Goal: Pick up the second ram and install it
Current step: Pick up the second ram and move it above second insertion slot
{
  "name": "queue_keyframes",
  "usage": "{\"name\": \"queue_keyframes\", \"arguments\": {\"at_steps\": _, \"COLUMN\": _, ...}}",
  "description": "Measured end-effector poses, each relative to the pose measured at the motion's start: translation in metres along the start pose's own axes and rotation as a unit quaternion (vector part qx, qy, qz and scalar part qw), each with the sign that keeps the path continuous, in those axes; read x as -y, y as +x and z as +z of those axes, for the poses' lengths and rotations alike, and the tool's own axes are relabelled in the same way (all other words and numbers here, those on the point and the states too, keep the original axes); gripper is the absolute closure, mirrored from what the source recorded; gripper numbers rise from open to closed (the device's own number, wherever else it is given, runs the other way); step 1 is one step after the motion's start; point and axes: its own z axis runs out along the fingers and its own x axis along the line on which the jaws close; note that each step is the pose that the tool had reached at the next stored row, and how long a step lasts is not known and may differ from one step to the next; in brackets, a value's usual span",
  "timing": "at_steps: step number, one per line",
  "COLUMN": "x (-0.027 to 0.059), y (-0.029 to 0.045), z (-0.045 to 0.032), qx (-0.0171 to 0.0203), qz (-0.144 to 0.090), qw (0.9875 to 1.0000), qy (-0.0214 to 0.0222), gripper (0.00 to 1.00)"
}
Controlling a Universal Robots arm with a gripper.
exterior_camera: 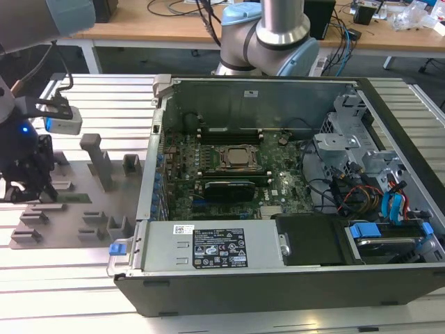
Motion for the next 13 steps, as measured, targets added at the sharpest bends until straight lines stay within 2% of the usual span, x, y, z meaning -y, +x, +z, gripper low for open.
{"name": "queue_keyframes", "arguments": {"at_steps": 6, "x": 0.0004, "y": 0.0, "z": -0.0215, "qx": 0.0, "qz": 0.0, "qw": 1.0, "qy": 0.0, "gripper": 0.87}}
{"name": "queue_keyframes", "arguments": {"at_steps": 7, "x": 0.0005, "y": 0.0, "z": -0.0288, "qx": 0.0, "qz": 0.0, "qw": 1.0, "qy": 0.0, "gripper": 0.87}}
{"name": "queue_keyframes", "arguments": {"at_steps": 11, "x": 0.0009, "y": 0.0, "z": -0.0492, "qx": 0.0, "qz": 0.0, "qw": 1.0, "qy": 0.0, "gripper": 0.87}}
{"name": "queue_keyframes", "arguments": {"at_steps": 13, "x": 0.001, "y": 0.0, "z": -0.0533, "qx": 0.0, "qz": 0.0, "qw": 1.0, "qy": 0.0, "gripper": 0.87}}
